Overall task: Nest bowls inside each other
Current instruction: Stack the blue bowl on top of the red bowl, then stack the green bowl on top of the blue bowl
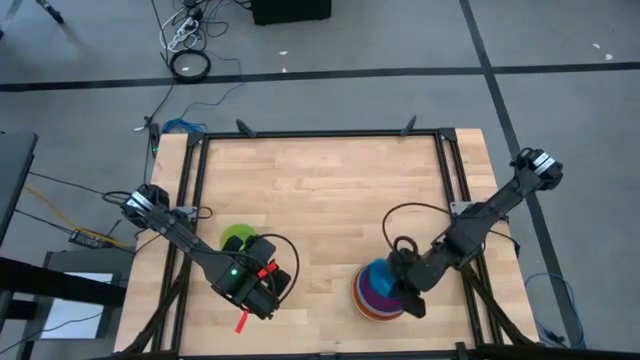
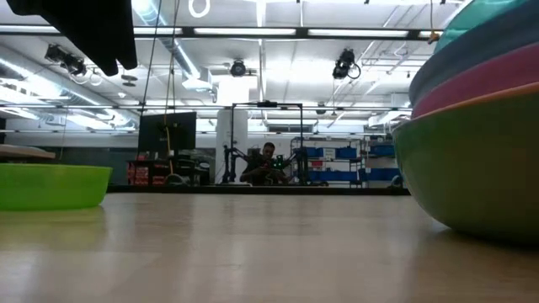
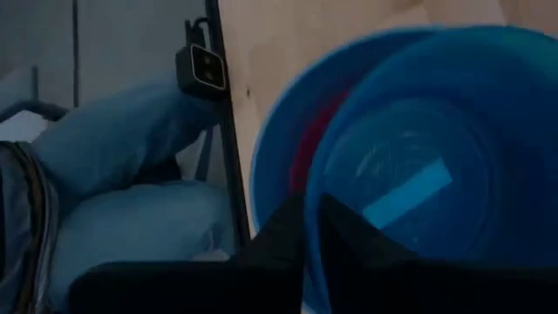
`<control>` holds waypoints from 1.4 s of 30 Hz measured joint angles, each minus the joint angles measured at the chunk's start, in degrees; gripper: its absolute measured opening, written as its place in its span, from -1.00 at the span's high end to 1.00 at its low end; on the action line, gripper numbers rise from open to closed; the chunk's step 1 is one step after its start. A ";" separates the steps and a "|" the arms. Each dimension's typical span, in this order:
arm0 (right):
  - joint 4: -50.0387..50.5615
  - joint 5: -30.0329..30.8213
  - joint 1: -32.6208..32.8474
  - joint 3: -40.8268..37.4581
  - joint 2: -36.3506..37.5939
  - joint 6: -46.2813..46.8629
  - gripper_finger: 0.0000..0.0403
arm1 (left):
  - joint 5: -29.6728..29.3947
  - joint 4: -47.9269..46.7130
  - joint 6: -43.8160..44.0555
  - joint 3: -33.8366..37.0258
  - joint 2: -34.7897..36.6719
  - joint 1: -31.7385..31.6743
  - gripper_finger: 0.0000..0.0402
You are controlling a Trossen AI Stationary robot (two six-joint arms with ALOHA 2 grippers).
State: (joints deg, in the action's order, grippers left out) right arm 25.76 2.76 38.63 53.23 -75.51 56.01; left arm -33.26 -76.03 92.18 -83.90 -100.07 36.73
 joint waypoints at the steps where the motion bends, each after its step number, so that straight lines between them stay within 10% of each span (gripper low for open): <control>1: -0.26 -0.35 0.00 0.00 -0.45 0.48 0.83 | 0.00 0.00 0.00 0.00 0.00 0.00 0.09; 16: -3.16 -5.13 3.03 0.02 -0.95 9.36 0.31 | 0.07 0.02 0.15 0.00 0.02 0.00 0.09; 33: 0.74 26.03 6.79 0.04 12.72 2.58 0.34 | 9.67 -10.16 5.04 1.70 0.07 0.00 0.09; 42: 1.53 27.65 7.06 0.04 12.36 2.40 0.35 | 21.16 -5.97 11.20 9.78 0.02 -2.05 0.09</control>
State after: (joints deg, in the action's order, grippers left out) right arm 27.29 30.41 45.69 53.28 -63.16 58.41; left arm -12.10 -82.00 103.38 -74.12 -100.05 34.68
